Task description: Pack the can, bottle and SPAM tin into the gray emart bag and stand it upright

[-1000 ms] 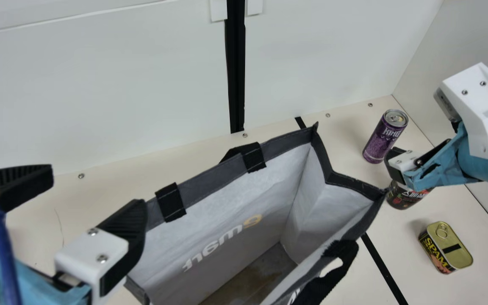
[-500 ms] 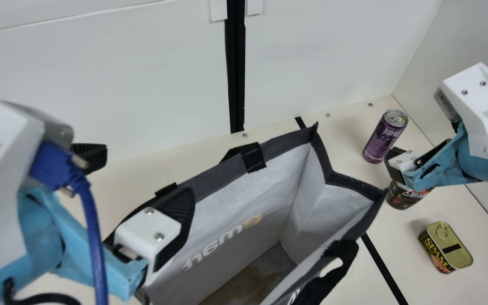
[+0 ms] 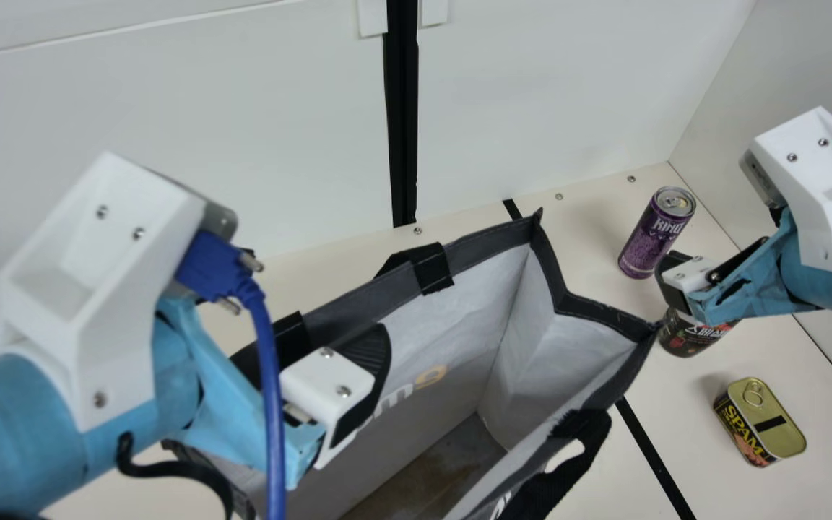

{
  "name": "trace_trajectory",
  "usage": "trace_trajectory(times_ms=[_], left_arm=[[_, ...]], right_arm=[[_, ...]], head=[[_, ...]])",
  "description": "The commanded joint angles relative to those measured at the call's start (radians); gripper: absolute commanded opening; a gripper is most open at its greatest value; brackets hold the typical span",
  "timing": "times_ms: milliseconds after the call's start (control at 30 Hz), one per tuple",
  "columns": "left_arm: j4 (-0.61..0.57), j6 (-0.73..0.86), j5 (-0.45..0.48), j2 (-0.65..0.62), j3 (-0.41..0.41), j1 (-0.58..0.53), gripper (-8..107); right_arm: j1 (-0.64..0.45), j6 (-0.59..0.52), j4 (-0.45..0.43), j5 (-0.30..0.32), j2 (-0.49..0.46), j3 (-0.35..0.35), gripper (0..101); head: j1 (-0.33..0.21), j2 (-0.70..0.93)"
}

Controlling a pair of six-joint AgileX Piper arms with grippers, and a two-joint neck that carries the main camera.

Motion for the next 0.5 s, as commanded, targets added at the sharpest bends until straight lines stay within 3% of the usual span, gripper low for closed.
trace_trajectory(times_ms=[0,467], left_arm=[[-0.006,0.004,0.002,0.006,0.004,-0.002,90],[-0.030,0.025,0.002,0.061,0.026,-0.028,90]], right_arm=[[0.000,0.000,0.000,0.000,0.000,0.000,95],[0.000,0.000,0.000,0.000,0.000,0.000,95]], head=[[-0.023,-0.002],[-0.023,-0.002]])
